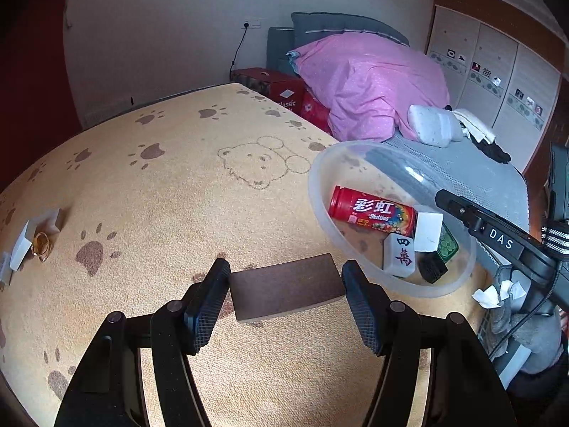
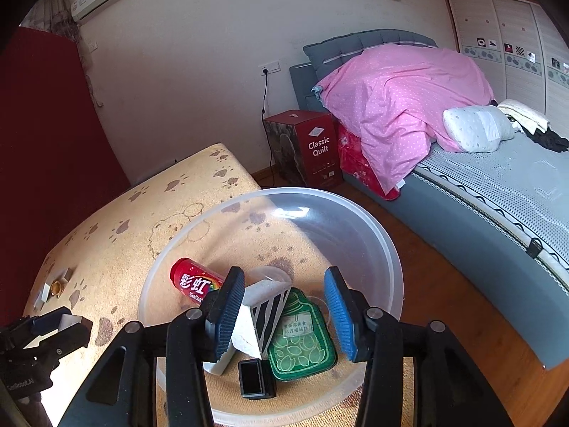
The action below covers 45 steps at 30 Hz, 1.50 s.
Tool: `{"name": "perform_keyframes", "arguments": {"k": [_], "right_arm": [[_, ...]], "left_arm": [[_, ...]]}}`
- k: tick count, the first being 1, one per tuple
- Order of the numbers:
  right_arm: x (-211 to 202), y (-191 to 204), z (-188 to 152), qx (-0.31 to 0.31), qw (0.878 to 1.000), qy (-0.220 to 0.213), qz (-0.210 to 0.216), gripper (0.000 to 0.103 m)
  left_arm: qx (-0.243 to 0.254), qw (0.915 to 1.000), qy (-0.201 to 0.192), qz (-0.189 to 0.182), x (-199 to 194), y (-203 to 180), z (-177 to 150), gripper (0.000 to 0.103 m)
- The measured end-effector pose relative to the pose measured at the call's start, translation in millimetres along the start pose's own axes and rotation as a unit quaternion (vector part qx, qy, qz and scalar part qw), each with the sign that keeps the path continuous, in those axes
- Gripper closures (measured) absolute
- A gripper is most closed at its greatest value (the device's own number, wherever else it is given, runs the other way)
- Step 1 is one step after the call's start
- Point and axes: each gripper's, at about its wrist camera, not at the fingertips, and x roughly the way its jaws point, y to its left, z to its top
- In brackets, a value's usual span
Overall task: Organize rigid objects
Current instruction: 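Lower the striped wedge into the bowl and open the right gripper, then lower the brown wooden block into the bowl and open the left gripper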
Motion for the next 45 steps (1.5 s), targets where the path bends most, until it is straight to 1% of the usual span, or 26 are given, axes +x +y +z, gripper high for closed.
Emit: {"name": "perform_keyframes", "arguments": {"k": [2,5,13,19,23,25,26,27,32,39,45], "right_arm": [[0,0,0,0.001,1.000,-0.001,-0.001,0.051],[0,-1,0,0.003,1.000,-0.003,-0.001,0.047],[1,-5,0,0.015,1.000,-0.004,-0.005,0.046],[2,-6,-1,0.017,1.000,-0.003,-0.006,0.046],[2,-7,-1,0.019,1.000,-0.002,-0.007,0.046],[2,-7,-1,0.020,1.000,-0.003,-0.007,0.046],[3,-7,-1,0.020,1.000,-0.002,-0.007,0.046],[3,-7,-1,0.019,1.000,-0.002,-0.007,0.046],[3,-7,-2,0.019,1.000,-0.001,-0.008,0.045],[3,-6,-4,0.015,1.000,0.000,-0.007,0.044],[1,-1,-5,0.006,1.000,-0.004,-0.008,0.042]], "left_arm": [[0.008,0.9998,-0.001,-0.019,4,-7,3,0.037],[0.019,0.9991,0.003,-0.037,12,-17,7,0.037],[0.046,0.9965,-0.002,-0.069,23,-40,15,0.037],[0.050,0.9952,-0.005,-0.084,31,-48,22,0.037],[0.042,0.9939,-0.008,-0.101,34,-50,24,0.037],[0.032,0.9932,-0.014,-0.112,35,-48,26,0.032],[0.026,0.9929,-0.016,-0.115,35,-47,26,0.024],[0.021,0.9927,-0.018,-0.117,35,-45,26,0.019],[0.025,0.9942,-0.016,-0.103,37,-39,23,0.019],[0.038,0.9970,-0.010,-0.067,43,-36,16,0.019],[0.029,0.9979,-0.004,-0.058,44,-28,13,0.019]]}}
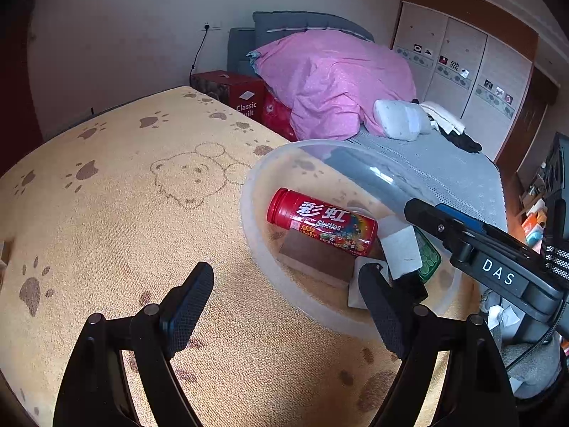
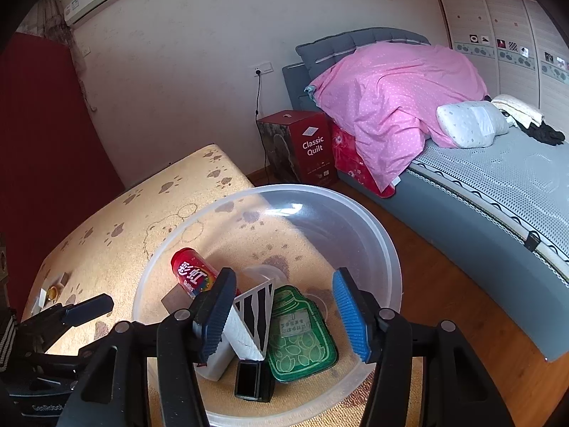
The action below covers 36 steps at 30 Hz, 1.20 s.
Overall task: Organize rigid objects
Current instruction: 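Lower the brown wooden block into the bowl and open the left gripper, then move the left gripper to the white charger and grasp it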
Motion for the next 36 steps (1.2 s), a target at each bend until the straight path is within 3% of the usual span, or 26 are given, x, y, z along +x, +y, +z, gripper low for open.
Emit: {"name": "perform_keyframes", "arguments": {"k": [14,36], "right_arm": [[-3,17,-4,-0.021,1.000,0.006,0.015,0.040],[-16,104,-11,-0.118,0.991,0.002,0.068,0.031]], "left_arm": [[-0.020,0.9993,-0.005,0.032,-16,28,-4,0.019],[-0.088,0.9885,-0.020,0.121,-77,135,-27,0.019]]}}
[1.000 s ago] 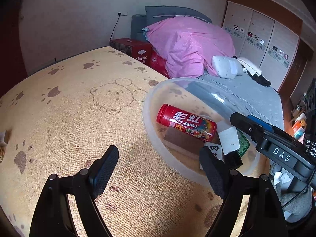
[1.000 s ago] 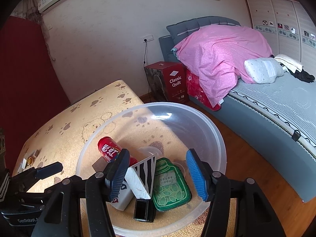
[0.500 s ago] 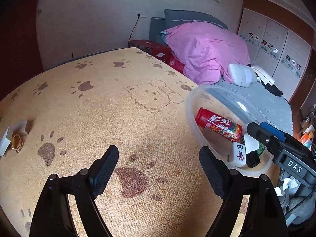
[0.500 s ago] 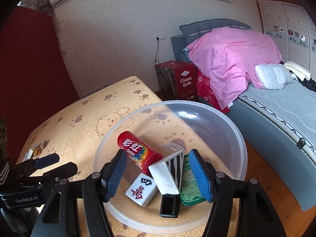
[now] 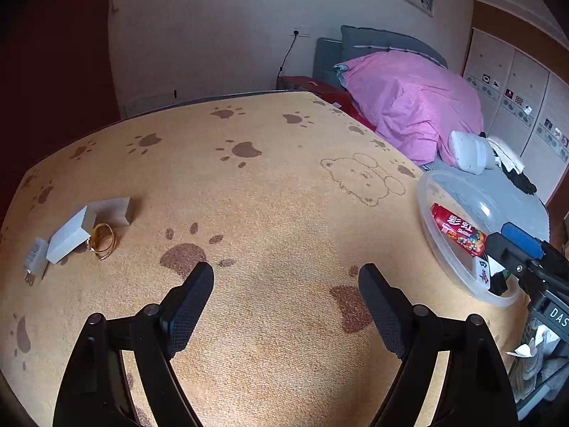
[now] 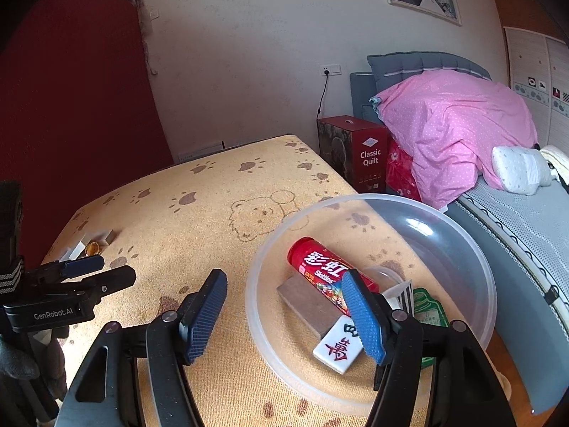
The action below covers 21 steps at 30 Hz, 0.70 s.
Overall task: Organize rigid objects
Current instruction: 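Move the left gripper to the white charger and grasp it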
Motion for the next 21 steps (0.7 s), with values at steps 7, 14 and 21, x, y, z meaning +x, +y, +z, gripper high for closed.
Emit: {"name": "perform_keyframes", "arguments": {"k": [7,14,21], "right_arm": [[4,32,3,-0.020,0.999,0.013,0.039,0.029],[9,75,-1,-0.061,0.995,0.032,0.072,0.026],[10,111,-5,-0.091,0.989,0.048,0.106,0.021]], "left_arm": [[-0.023,0.9991,0.002,0.036,-10,50,-9,0.019],[-0.042,0.9960,0.002,0.079,-27,104,-17,0.019],[-0.070,0.9911,-0.007,0.113,-41,157,-19,0.019]]}}
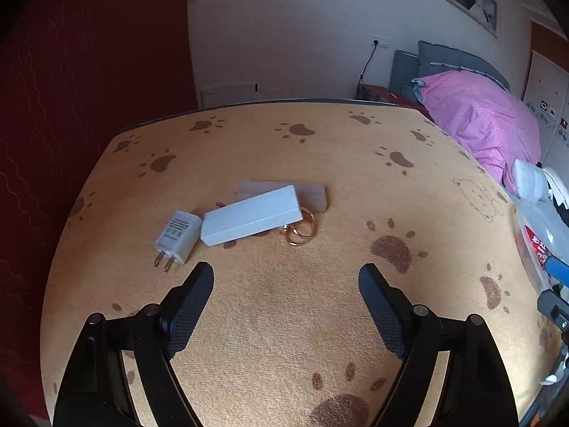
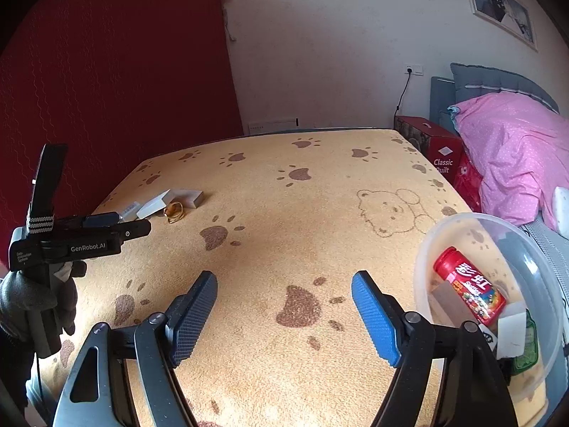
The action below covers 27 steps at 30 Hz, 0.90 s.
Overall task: Organize rigid objects
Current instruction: 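Move the left gripper to the white charger and grasp it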
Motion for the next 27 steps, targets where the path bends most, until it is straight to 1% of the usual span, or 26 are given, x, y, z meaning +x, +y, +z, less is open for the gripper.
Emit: {"name": "perform_keyframes", "arguments": {"k": [4,7,11,14,16,18,21,25,27], "right_arm": [[6,15,0,-0.008,1.000,0.012,0.016,0.021],[10,26,0,-0.018,0.999,0.018,0.019,0.021],[14,37,-1,-0.028,0.999,0.030,0.025,0.020],[19,44,-2,-0.034,0.998,0.037,0.031,0.020],[23,48,-3,-0.036,0.998,0.042,0.035,0.020],[26,52,-3,-0.039,0.997,0.046,0.040,0.020],[30,58,-2,-0.045,0.997,0.051,0.043,0.020],[35,66,-2,-0.051,0.996,0.057,0.047,0.020],[39,70,-1,-0.055,0.995,0.061,0.049,0.020]], "left_arm": [[-0.033,0.9993,-0.005,0.015,4,32,6,0.019],[-0.053,0.9981,-0.007,0.031,10,55,10,0.019],[-0.079,0.9952,0.005,0.056,25,79,14,0.019],[-0.090,0.9940,0.014,0.060,36,88,14,0.019],[-0.086,0.9941,0.018,0.063,43,88,14,0.021],[-0.089,0.9935,0.022,0.068,48,90,15,0.030],[-0.103,0.9927,0.024,0.058,55,97,17,0.037],[-0.104,0.9930,0.019,0.052,59,99,19,0.037],[-0.105,0.9932,0.018,0.049,61,100,19,0.040]]}}
